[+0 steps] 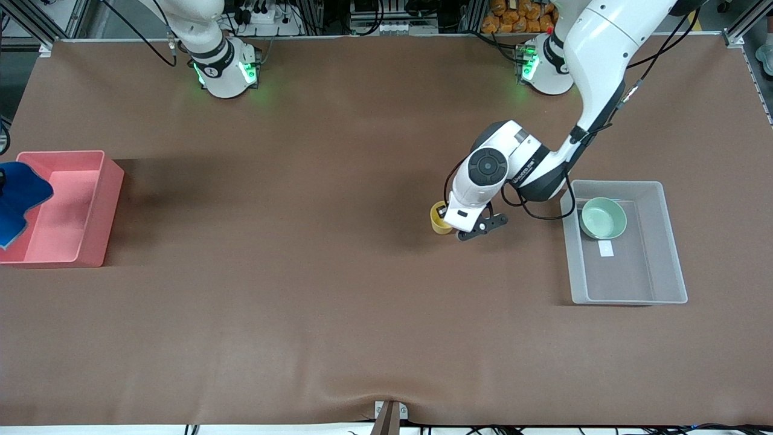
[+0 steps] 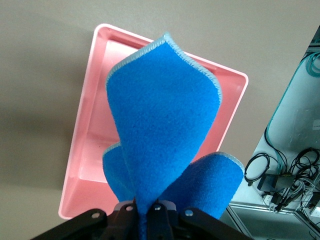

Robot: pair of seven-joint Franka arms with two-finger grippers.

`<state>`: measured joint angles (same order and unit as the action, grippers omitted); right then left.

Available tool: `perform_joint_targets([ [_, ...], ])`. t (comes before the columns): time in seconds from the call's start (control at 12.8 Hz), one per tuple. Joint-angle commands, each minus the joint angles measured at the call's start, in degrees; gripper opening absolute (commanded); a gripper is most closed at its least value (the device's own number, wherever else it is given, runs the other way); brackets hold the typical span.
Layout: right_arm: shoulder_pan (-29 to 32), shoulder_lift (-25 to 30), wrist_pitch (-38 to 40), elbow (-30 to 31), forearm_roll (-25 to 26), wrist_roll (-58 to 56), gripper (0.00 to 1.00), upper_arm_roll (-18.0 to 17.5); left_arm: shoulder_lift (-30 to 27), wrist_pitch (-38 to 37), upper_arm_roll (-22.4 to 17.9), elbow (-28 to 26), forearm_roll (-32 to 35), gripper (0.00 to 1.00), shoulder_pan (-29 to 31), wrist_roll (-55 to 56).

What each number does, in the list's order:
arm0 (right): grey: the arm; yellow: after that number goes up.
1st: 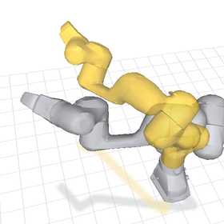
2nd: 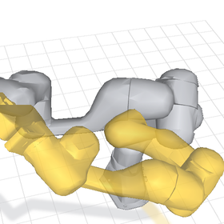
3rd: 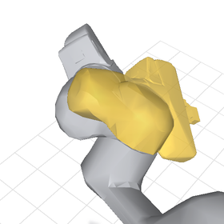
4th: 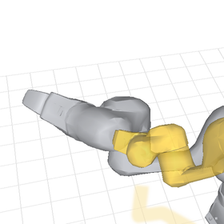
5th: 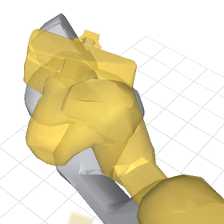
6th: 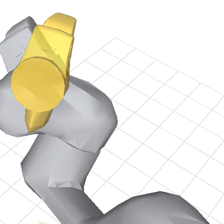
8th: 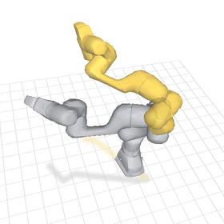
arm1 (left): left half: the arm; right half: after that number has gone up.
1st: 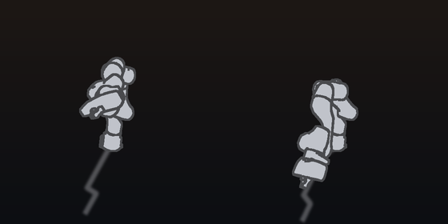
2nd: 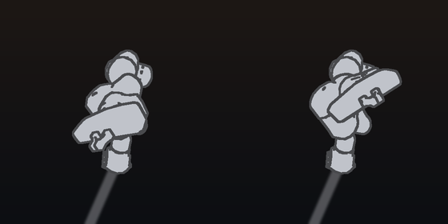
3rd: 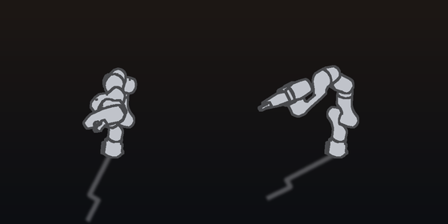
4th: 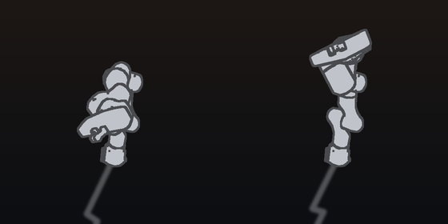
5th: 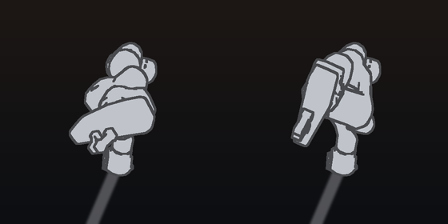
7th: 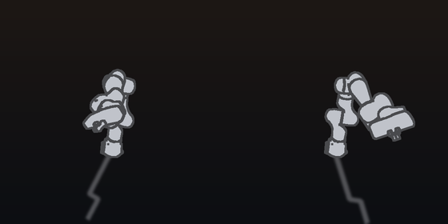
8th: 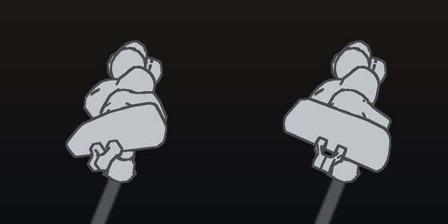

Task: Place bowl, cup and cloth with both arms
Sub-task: 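Move the left gripper to the yellow cup and grasp it, then carry the yellow cup into the clear bin with the left gripper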

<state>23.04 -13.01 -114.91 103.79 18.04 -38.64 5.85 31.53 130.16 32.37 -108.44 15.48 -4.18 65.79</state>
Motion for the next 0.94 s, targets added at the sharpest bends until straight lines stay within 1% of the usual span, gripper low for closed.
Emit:
perform_joint_targets([
  [0.0,2.5,-2.4,-2.1,-1.0,0.4,-2.0,0.0,-1.3,-3.7,-2.3,-0.1,0.1,1.7,0.0,1.7,0.8],
  [0.16,3.6,-3.9,-3.4,-1.0,-1.2,-3.1,0.0,-1.3,-8.4,-5.3,-0.1,0.5,1.7,0.0,4.2,-2.3],
  [0.23,3.6,-4.6,-3.8,-1.0,-2.0,-3.3,0.0,-1.2,-10.8,-7.4,0.0,0.5,1.7,0.0,6.7,-7.1],
  [0.55,3.8,-6.6,-6.2,-1.0,-2.2,-3.3,0.0,-1.2,-18.2,-12.8,0.3,0.7,0.6,0.0,18.0,-26.7],
  [0.7,4.6,-7.6,-6.7,-1.0,-2.3,-3.4,0.0,-1.3,-19.7,-14.7,0.3,1.3,0.6,0.0,23.2,-36.1],
  [0.86,4.6,-9.0,-6.7,-1.0,-3.1,-3.3,0.0,-1.3,-19.8,-14.9,0.2,1.5,0.6,0.0,27.7,-44.7],
])
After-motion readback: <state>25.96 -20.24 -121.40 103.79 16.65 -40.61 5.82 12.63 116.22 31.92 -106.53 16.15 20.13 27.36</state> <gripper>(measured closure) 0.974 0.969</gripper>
